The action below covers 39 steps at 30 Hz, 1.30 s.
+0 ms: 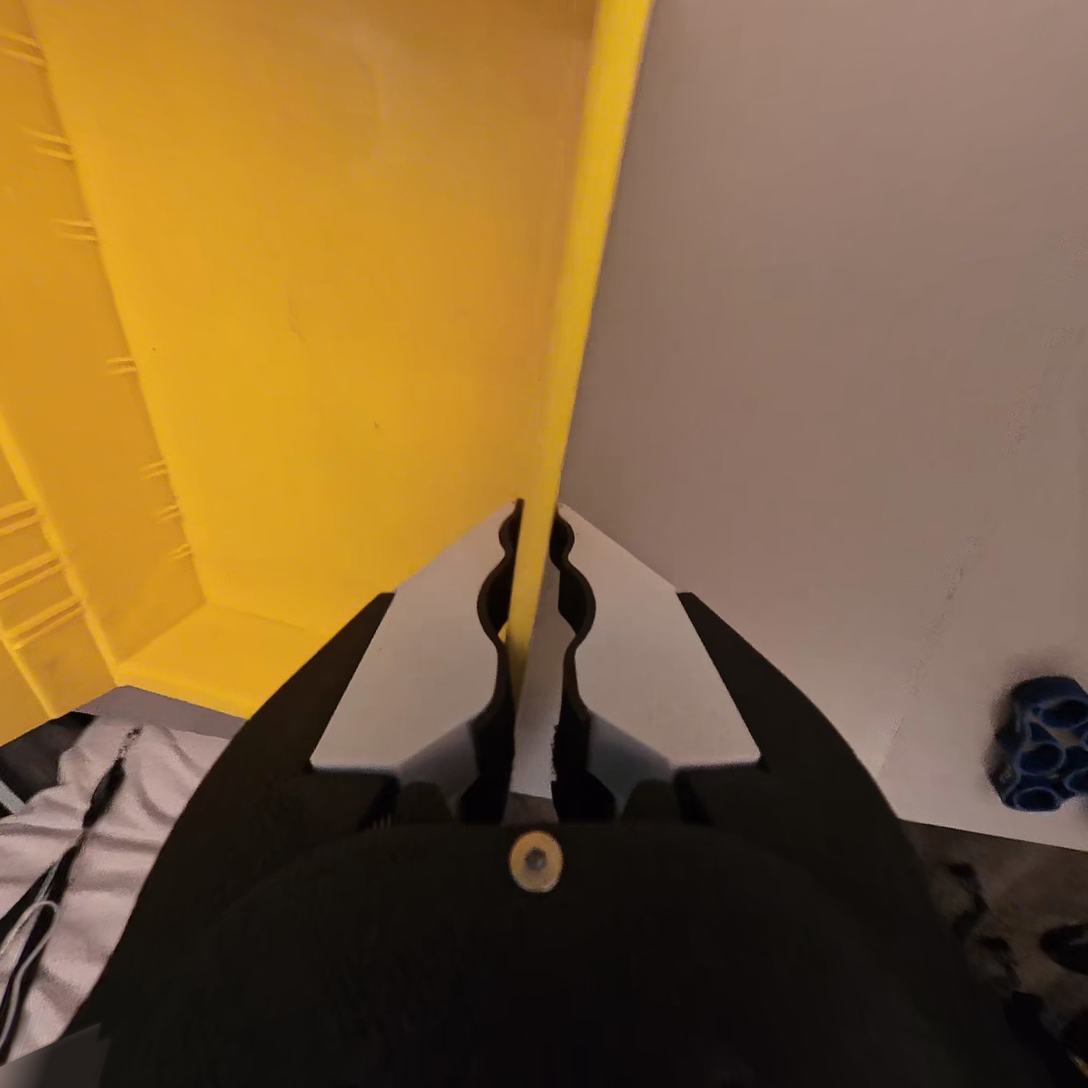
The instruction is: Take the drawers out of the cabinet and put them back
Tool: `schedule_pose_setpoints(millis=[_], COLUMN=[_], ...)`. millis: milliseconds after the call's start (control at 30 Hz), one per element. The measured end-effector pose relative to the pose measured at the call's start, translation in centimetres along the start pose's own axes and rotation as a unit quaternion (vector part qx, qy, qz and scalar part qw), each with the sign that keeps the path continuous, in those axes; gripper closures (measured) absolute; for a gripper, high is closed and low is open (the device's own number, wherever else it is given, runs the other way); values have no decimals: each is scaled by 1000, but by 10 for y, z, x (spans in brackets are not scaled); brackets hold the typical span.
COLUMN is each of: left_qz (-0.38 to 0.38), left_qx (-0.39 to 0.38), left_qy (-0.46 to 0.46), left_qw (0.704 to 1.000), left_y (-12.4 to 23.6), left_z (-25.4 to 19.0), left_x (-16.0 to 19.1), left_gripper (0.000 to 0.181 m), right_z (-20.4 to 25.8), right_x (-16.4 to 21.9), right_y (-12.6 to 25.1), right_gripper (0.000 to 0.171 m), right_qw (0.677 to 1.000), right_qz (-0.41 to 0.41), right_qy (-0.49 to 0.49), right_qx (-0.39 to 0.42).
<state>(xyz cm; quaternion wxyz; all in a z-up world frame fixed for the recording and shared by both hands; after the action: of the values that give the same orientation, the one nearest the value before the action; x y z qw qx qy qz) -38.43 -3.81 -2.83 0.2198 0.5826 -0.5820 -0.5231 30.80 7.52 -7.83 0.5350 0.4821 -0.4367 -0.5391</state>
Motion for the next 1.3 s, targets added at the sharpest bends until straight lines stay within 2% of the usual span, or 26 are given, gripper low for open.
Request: schedule_pose_setpoints(millis=[133,267,367,500,800,1300], left_qz=[-38,-95,-117,-144,-201,-249], left_qx=[-21,-69,-74,-48,-33,-56], left_qy=[100,176,205,231,261,271], left_qw=[994,977,969,961,944,928], left_y=[46,77,85,86,84,81], left_z=[69,120,141,158,191,199], left_x=[42,64,65,54,24,15], left_gripper=[175,175,176,174,172,172], right_z=[7,6,-1,7,11,-7], right_x=[-4,-18,-27,-17,-4,-18], right_y=[-3,-4,-4,-5,-5,-4], right_gripper=[167,169,170,170,169,170], right_qw=[995,998,999,998,999,999], right_qz=[46,14,-20,14,1,-11], right_qy=[55,46,28,40,41,25], right_qx=[67,35,38,40,29,45])
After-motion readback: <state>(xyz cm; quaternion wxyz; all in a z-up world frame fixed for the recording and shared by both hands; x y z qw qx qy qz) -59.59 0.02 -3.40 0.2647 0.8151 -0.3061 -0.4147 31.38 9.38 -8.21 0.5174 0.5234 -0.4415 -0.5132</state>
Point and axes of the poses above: each gripper's, where its closed fingertips meet, y back along the fingers, x out of its underside, z = x × y across the jaws, the point moved 6 cm from there along y, back along the fingers, and after that the axes turned 4 degrees about x, right-handed, at the moved point
